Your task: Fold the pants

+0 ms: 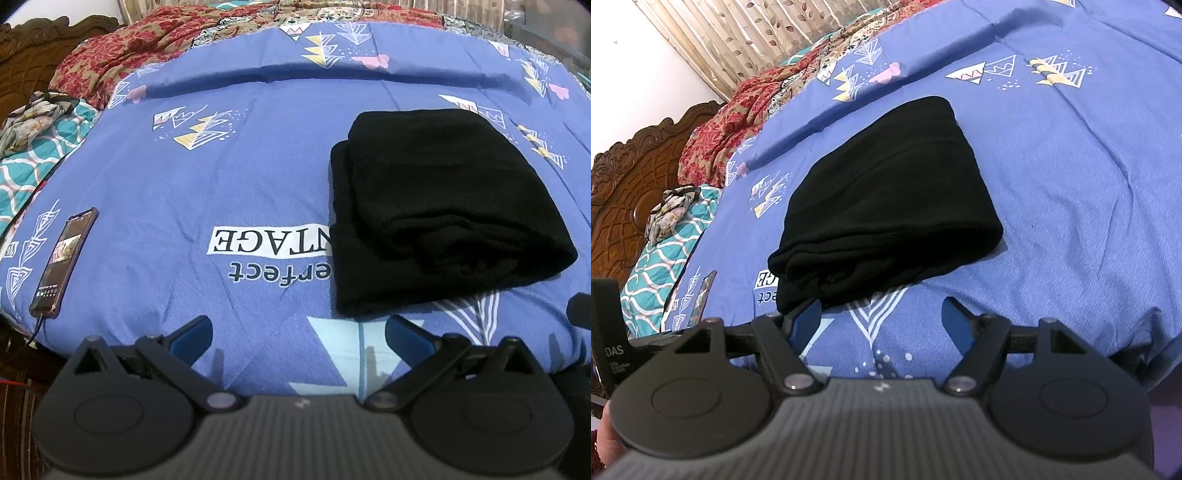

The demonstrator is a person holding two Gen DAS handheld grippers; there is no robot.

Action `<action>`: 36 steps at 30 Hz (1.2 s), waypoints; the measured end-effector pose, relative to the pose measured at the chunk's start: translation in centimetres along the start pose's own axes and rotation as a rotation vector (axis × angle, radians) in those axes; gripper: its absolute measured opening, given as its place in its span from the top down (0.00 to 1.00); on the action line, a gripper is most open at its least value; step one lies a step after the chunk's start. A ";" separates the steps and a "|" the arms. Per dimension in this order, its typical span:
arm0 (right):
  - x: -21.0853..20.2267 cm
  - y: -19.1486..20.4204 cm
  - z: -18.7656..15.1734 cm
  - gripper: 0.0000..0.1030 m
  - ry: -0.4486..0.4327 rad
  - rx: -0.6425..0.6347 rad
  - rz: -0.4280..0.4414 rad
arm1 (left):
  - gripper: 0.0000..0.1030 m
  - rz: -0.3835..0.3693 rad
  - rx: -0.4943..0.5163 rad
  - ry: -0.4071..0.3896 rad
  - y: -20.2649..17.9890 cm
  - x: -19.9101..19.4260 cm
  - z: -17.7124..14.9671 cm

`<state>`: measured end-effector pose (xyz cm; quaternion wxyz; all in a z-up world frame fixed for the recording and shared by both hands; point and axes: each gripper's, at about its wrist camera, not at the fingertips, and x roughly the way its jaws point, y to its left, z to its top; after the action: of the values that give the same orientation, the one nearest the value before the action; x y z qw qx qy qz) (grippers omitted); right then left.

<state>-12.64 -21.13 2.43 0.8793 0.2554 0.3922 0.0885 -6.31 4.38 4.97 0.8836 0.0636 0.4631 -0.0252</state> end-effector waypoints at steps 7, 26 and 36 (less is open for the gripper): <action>0.1 -0.3 0.1 0.28 0.006 0.009 0.001 | 0.00 -0.009 -0.020 -0.014 1.2 0.0 0.4; 0.4 -0.4 0.3 0.28 0.014 0.008 0.001 | 0.00 -0.030 -0.048 -0.009 2.5 0.7 0.6; 0.2 -0.6 0.6 0.28 -0.009 0.000 -0.005 | 0.00 -0.035 -0.035 -0.007 2.8 1.1 1.6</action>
<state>-12.08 -21.83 2.33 0.8812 0.2550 0.3887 0.0854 -4.12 6.95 5.17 0.8856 0.0401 0.4615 -0.0326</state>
